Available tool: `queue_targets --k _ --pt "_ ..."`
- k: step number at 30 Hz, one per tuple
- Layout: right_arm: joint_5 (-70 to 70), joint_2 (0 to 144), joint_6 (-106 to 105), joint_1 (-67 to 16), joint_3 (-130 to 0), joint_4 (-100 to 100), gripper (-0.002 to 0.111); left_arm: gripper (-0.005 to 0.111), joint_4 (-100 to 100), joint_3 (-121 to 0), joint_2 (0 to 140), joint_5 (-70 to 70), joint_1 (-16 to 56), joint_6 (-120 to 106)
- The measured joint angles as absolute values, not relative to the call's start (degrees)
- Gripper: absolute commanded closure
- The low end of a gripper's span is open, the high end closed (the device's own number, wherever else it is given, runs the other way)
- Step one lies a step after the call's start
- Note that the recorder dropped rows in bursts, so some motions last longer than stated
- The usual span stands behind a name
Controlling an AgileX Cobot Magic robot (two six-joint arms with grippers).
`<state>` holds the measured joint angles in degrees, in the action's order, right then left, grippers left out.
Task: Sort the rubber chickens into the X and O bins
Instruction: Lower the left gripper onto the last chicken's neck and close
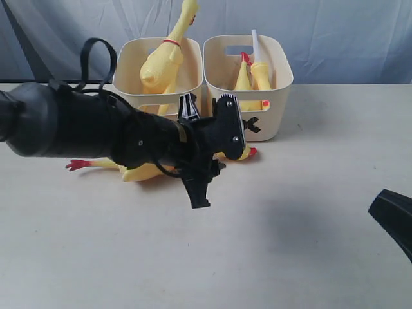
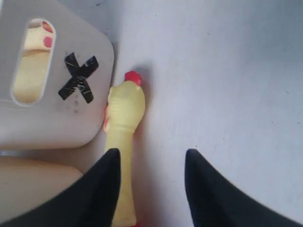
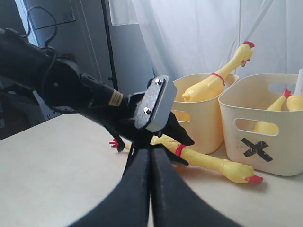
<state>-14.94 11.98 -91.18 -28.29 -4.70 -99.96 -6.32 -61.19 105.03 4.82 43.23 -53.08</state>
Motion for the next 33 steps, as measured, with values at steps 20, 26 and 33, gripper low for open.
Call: queue_targets --k 20,26,33 --pt "-14.94 11.98 -91.18 -28.29 -4.7 -99.96 0.109 0.058 -6.09 -65.17 115.39 -5.09 42.95 -54.34" --pt "-14.94 11.98 -91.18 -28.29 -4.7 -99.96 0.109 0.058 -6.19 -65.98 115.61 -5.2 38.18 -54.55" --pt "-14.94 11.98 -91.18 -28.29 -4.7 -99.96 0.109 0.058 -4.2 -66.36 117.15 -4.69 37.89 -54.63"
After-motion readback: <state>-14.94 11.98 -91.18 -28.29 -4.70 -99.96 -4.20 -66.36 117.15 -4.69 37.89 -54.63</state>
